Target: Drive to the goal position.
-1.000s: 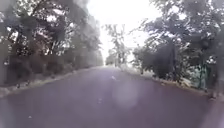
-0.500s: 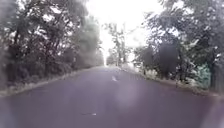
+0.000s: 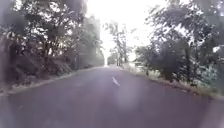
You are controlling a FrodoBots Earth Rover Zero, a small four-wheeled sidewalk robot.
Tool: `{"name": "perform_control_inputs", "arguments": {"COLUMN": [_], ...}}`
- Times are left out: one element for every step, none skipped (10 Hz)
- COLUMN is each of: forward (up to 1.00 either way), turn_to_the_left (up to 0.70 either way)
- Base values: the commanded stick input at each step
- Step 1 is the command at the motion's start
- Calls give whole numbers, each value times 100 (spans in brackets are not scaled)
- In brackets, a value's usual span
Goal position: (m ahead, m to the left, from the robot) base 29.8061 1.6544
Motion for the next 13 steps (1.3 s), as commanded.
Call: {"name": "perform_control_inputs", "arguments": {"forward": [100,100,100,100,100,100,100,100,100,100,100,100,100], "turn_to_the_left": [2,2,2,2,2,2,2,2,2,2,2,2,2]}}
